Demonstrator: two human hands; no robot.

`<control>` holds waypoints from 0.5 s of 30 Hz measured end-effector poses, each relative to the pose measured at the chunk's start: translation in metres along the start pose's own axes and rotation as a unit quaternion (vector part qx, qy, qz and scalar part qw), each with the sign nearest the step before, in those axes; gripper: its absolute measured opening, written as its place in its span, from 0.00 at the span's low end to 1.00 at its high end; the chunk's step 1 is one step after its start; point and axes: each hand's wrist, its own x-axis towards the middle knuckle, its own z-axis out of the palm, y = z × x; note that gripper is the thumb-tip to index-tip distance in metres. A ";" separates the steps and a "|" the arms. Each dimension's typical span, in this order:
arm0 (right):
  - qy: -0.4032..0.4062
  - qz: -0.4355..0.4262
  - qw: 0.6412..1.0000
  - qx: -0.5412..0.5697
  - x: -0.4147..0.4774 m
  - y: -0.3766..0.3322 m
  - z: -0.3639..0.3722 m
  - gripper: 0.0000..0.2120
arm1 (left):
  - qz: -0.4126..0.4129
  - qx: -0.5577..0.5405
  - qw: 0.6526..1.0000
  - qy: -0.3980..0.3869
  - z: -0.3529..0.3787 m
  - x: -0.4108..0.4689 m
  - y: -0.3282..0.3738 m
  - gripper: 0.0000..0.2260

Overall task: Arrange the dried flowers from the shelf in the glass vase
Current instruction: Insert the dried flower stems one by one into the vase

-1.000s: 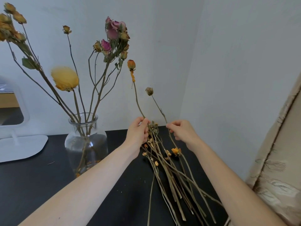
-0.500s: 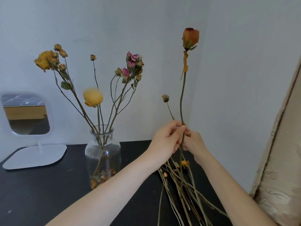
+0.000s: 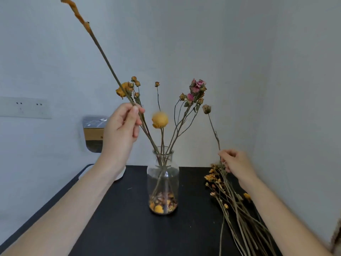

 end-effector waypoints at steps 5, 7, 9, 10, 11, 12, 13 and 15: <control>-0.018 -0.021 1.000 0.002 -0.002 -0.010 0.016 0.07 | 0.029 0.011 0.999 0.036 -0.011 0.023 0.023 0.12; -0.025 -0.028 0.999 0.003 -0.003 -0.014 0.018 0.06 | 0.050 0.000 0.998 0.042 -0.011 0.029 0.033 0.12; -0.026 -0.031 0.999 0.000 -0.004 -0.016 0.020 0.05 | 0.072 -0.008 0.996 0.048 -0.010 0.033 0.039 0.12; -0.025 -0.031 0.999 -0.002 -0.004 -0.016 0.021 0.05 | 0.082 -0.011 0.995 0.050 -0.009 0.035 0.041 0.12; -0.025 -0.031 0.999 -0.003 -0.004 -0.016 0.021 0.05 | 0.088 -0.011 0.995 0.049 -0.008 0.036 0.042 0.12; -0.024 -0.030 0.999 -0.003 -0.004 -0.016 0.021 0.05 | 0.090 -0.005 0.995 0.047 -0.006 0.037 0.041 0.12; -0.024 -0.029 0.999 -0.002 -0.004 -0.015 0.021 0.05 | 0.089 0.003 0.995 0.043 -0.004 0.038 0.039 0.12; -0.025 -0.027 0.999 -0.003 -0.005 -0.015 0.020 0.05 | 0.079 0.017 0.996 0.033 0.001 0.037 0.032 0.12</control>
